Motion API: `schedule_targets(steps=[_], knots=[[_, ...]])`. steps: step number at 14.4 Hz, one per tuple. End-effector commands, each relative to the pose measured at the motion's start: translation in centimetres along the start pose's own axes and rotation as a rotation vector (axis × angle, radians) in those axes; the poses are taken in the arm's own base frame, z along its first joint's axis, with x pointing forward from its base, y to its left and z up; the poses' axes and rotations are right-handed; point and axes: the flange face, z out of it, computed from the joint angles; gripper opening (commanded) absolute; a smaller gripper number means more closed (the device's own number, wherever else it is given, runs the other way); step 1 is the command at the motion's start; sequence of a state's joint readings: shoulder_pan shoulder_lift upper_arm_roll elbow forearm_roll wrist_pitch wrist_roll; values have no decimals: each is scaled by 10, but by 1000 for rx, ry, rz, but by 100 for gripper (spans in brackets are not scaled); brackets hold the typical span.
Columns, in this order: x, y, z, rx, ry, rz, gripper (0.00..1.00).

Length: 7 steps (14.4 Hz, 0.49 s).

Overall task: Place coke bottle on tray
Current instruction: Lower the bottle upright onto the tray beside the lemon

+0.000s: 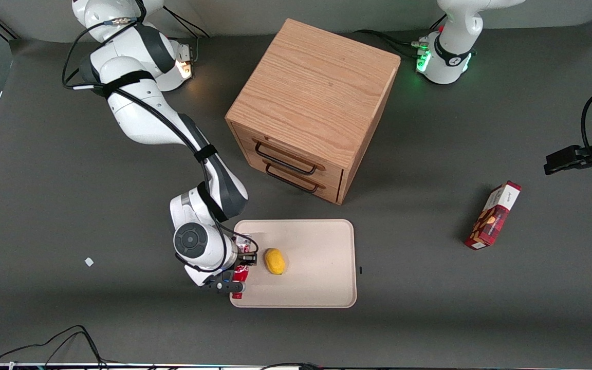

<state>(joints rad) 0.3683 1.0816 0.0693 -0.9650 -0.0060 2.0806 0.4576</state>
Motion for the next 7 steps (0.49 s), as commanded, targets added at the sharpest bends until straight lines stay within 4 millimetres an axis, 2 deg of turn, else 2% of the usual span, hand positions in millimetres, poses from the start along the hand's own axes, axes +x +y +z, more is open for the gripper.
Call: schedule_targets(steps=[1,2,5,6,7], knots=[[2,-4,3,-21,23,-30,15],[2,-3,5,-28,30,-34,21],[0,-3,15,-23,46,-33,25],[0,-2,18,-22,46,-31,29],[0,-2,17,-24,48,-33,49]])
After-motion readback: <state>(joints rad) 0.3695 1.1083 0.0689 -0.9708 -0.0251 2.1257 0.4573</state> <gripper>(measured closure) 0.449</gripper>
